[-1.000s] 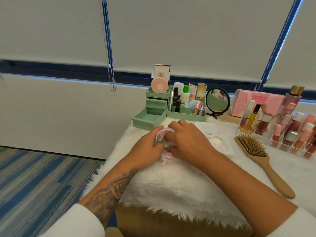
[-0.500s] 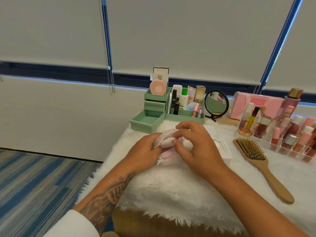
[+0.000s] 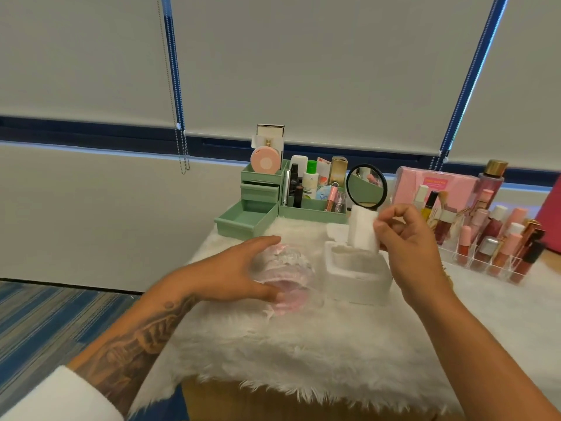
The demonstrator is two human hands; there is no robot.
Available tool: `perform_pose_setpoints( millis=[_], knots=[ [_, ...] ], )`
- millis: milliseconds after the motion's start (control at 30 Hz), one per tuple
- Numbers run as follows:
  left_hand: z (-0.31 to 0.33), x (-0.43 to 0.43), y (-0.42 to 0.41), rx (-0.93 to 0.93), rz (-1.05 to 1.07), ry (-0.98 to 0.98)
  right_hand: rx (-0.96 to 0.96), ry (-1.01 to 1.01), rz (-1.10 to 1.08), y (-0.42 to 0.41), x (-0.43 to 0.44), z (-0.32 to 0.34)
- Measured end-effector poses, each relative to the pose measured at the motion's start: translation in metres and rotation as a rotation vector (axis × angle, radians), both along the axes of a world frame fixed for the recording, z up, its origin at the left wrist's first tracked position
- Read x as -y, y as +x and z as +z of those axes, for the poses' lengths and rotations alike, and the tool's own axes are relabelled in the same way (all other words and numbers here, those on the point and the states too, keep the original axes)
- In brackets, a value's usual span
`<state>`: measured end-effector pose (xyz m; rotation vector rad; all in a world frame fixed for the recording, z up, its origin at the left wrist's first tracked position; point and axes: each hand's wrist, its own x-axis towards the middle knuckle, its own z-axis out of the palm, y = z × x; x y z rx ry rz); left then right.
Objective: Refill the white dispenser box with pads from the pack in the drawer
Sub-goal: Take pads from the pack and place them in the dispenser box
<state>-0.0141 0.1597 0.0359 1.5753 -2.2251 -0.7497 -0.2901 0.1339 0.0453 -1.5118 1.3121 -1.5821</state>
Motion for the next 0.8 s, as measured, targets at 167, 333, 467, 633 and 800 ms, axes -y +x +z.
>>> perform_pose_setpoints(
  millis=[167, 333, 467, 633, 800],
  knots=[
    [0.03, -0.011, -0.009, 0.082, -0.083, 0.011, -0.098, 0.063, 0.061, -0.006, 0.0, -0.007],
    [0.012, -0.009, -0.033, 0.208, -0.146, -0.024, -0.248, 0.083, 0.088, -0.006, 0.002, -0.011],
    [0.004, 0.001, -0.041, 0.255, -0.067, -0.127, -0.39, 0.059, 0.063, -0.002, 0.004, -0.02],
    [0.005, 0.007, -0.057, 0.142, 0.023, -0.331, -0.736, -0.158, -0.093, -0.002, 0.003, -0.033],
    [0.005, 0.015, -0.078, 0.124, -0.054, -0.419, -0.773, -0.308, -0.113, -0.007, -0.002, -0.05]
  ],
)
